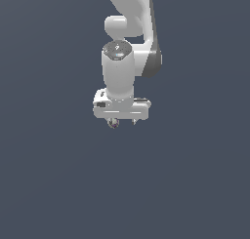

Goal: Pick up the object and move it to a goal position.

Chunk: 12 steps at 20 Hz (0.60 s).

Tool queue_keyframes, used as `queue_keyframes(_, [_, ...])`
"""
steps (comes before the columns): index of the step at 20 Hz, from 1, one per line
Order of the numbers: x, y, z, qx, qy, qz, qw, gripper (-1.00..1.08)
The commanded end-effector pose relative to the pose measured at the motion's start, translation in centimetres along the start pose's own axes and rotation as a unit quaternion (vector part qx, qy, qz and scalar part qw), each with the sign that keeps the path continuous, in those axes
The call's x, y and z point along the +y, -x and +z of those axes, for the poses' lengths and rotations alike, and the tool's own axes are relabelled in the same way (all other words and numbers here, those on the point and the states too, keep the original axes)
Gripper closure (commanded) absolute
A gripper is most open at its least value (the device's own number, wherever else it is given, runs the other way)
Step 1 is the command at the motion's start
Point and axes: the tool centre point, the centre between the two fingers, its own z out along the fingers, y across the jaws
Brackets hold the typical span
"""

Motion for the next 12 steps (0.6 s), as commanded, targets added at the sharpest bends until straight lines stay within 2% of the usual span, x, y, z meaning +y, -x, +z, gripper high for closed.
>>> queue_keyframes(1, [0.0,0.0,0.0,0.0,0.0,0.0,1.0,-0.92])
queue_keyframes(12, [0.4,0.0,-1.1,0.001,0.0,0.007,1.0,-0.92])
